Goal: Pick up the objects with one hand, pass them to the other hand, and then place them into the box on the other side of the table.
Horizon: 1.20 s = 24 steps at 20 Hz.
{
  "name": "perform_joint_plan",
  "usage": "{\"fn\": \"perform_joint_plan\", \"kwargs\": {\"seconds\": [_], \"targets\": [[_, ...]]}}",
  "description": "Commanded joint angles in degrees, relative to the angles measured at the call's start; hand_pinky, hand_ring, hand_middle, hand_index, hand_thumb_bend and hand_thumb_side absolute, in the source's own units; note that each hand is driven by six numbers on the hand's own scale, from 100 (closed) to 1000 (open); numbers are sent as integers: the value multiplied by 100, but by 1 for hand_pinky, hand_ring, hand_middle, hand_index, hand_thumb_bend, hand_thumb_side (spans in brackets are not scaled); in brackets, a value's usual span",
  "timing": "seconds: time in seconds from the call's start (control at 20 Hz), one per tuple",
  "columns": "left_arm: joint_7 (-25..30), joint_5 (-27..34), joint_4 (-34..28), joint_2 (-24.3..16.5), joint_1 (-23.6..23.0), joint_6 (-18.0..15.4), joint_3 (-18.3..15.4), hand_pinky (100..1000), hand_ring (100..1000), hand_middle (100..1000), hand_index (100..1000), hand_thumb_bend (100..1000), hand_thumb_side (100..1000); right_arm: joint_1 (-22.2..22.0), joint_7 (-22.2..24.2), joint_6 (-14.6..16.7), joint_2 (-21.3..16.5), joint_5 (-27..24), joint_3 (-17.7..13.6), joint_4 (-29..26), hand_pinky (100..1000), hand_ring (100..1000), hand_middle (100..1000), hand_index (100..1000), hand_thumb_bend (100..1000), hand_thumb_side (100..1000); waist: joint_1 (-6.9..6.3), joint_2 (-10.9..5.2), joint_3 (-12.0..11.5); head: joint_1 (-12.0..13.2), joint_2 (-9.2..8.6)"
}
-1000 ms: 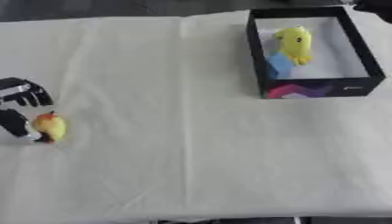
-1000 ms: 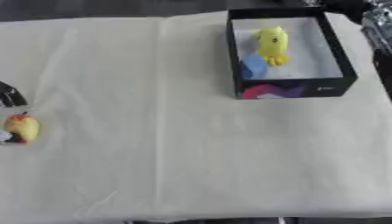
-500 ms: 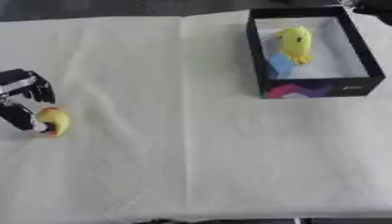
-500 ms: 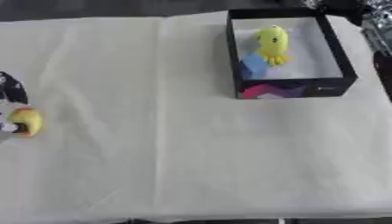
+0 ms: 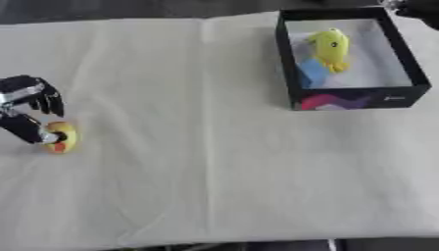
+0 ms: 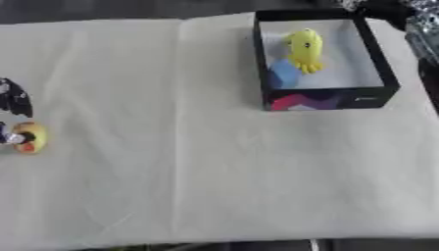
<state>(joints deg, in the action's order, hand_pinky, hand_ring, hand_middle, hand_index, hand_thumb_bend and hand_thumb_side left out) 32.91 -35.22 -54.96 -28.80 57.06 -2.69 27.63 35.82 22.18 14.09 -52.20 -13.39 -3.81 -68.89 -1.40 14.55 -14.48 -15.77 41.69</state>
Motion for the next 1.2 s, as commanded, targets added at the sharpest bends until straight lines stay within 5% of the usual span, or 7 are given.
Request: {"fn": "perform_joint_plan", "kwargs": {"seconds": [0.05,0.45,0.85,1.2], "targets": [[270,-132,5,-131,99,-82,-40,731,668,612,690,435,100,79,-6,3,-168,-29,-74,-55,977,1000,825,1000,100,422,5,-172,8,6,1],[636,-311,143,-107,88,-234,-73,746,687,616,693,442,100,79,3,-12,-170,-83,-71,-61,978,1000,825,1000,100,426,4,-179,2,12,-17],[1189,-537,155,-109,79,-545,-55,739,646,544,546,383,100,77,-30,-31,-169,-94,-70,-51,979,1000,825,1000,100,433,7,-176,0,20,7],[1423,-621,282,-71,81,-709,-139,715,591,476,512,478,100,65,-59,-27,-173,-123,-77,-35,979,1000,823,1000,100,441,20,-178,13,16,27]]}}
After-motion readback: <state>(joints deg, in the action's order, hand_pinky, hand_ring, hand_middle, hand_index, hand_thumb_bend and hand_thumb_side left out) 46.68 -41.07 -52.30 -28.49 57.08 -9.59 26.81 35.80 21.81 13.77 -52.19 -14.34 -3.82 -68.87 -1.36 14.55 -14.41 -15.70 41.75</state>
